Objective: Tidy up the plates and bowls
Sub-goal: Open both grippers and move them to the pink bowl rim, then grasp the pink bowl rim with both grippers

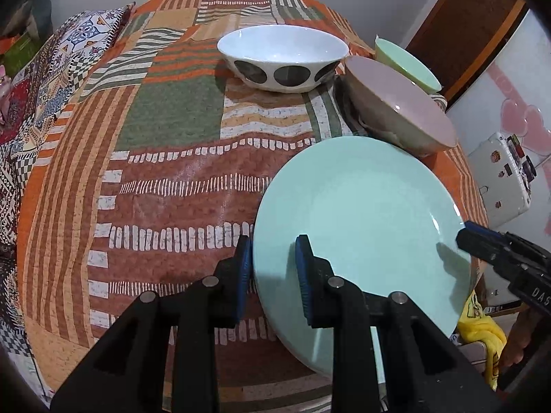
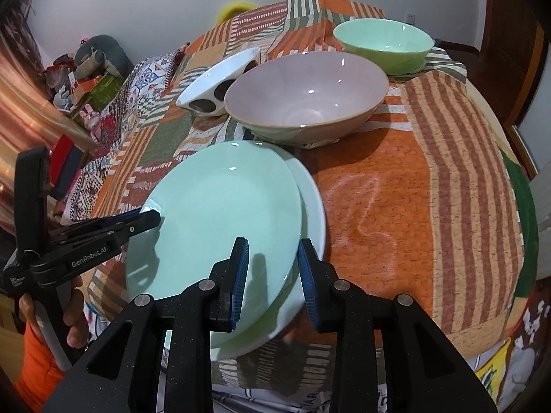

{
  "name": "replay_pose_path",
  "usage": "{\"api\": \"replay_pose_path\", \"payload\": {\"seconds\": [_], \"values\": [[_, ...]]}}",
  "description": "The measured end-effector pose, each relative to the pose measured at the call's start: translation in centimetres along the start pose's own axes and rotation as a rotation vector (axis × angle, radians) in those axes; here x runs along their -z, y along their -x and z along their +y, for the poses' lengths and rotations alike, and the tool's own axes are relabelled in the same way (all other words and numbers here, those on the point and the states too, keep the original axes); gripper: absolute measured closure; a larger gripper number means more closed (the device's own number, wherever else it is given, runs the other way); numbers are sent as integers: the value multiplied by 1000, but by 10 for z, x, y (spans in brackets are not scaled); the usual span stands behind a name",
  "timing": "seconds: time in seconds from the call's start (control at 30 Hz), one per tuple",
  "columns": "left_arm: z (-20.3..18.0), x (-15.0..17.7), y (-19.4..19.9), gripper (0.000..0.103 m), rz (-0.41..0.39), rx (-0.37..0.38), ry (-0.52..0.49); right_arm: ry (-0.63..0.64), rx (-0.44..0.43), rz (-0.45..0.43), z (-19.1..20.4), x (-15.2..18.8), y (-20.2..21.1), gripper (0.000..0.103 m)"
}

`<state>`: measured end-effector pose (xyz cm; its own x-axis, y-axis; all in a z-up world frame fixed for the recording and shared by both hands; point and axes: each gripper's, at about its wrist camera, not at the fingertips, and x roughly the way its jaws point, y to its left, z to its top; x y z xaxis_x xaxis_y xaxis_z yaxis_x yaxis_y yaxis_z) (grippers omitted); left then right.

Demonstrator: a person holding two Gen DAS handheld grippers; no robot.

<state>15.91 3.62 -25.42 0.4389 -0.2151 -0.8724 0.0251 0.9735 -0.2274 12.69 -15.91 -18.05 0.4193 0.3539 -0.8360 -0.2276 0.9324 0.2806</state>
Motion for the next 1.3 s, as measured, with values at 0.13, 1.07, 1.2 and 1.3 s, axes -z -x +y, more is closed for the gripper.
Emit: {"api": "replay_pose_path", "payload": {"seconds": [0.13, 1.07, 1.2, 1.3], "values": [[4, -2, 10, 79, -14, 1, 11, 9, 21, -46, -3, 0, 14, 75], [-75, -88, 77, 40, -268, -14, -131, -67, 15, -304, -46, -56, 68, 53], [-80, -100, 56, 40, -235, -9, -137, -75, 17, -299, -54, -64, 59, 53], [-82, -109, 38, 40, -199, 1, -138, -86, 15, -282, -60, -70, 47, 53]]}}
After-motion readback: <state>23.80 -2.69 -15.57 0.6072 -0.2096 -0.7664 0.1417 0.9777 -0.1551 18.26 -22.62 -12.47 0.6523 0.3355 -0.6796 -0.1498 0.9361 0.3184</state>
